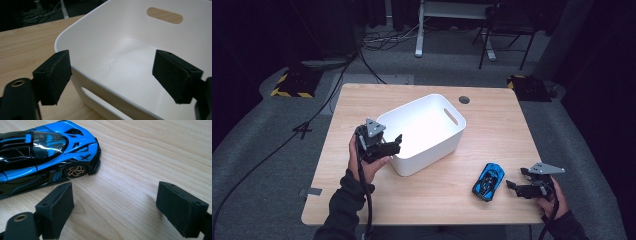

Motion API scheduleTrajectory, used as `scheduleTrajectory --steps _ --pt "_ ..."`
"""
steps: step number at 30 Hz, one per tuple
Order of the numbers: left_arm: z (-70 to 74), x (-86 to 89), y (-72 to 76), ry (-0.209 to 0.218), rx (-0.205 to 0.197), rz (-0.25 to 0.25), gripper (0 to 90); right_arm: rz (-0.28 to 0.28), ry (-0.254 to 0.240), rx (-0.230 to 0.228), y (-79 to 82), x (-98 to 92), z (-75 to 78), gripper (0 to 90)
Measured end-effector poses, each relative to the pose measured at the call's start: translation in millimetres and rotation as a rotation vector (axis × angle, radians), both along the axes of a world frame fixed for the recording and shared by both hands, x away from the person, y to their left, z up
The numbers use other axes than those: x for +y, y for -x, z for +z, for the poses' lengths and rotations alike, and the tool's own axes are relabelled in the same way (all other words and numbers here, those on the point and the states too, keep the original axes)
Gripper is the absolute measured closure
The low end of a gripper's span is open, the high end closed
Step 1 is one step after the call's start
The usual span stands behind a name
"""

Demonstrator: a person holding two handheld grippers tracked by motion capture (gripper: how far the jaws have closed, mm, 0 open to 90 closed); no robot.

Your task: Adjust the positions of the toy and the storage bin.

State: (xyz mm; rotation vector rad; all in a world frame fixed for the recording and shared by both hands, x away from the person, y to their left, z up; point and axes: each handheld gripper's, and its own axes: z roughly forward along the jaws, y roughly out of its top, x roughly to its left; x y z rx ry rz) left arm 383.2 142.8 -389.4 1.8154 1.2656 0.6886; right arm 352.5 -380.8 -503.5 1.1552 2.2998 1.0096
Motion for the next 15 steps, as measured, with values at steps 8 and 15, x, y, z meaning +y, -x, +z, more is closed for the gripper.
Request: scheduleTrajectory --steps 8,15 --pt "-16.2 9.7 -25.8 0.091 0.072 0.072 31.8 0.000 0.000 0.000 0.0 0.0 0.0 14.6" --pt "-15.1 7.6 -56.0 0.090 0.055 0.005 50.2 0.000 0.000 0.000 0.0 0.0 0.0 14.6"
